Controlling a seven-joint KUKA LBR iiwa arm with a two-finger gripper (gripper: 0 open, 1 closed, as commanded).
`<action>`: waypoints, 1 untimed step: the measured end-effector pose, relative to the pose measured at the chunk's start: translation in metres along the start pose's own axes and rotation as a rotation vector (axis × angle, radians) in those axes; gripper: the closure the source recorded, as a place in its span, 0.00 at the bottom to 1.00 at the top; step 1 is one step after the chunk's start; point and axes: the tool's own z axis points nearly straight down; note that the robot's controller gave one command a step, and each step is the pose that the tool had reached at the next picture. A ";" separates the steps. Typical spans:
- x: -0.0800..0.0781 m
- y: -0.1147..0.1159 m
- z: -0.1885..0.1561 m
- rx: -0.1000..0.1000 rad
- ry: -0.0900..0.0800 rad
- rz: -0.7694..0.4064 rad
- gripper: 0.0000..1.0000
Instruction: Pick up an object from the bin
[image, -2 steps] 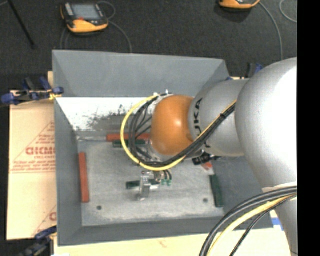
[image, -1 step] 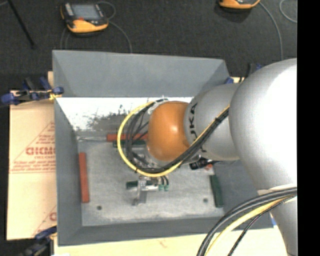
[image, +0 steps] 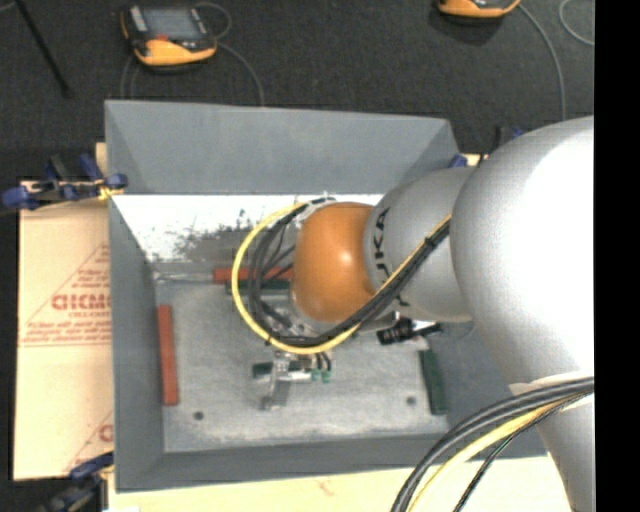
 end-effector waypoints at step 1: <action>-0.001 -0.001 0.000 0.002 -0.001 -0.019 0.00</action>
Offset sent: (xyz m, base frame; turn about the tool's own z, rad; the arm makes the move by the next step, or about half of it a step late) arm 0.0000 0.0000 0.0000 0.0000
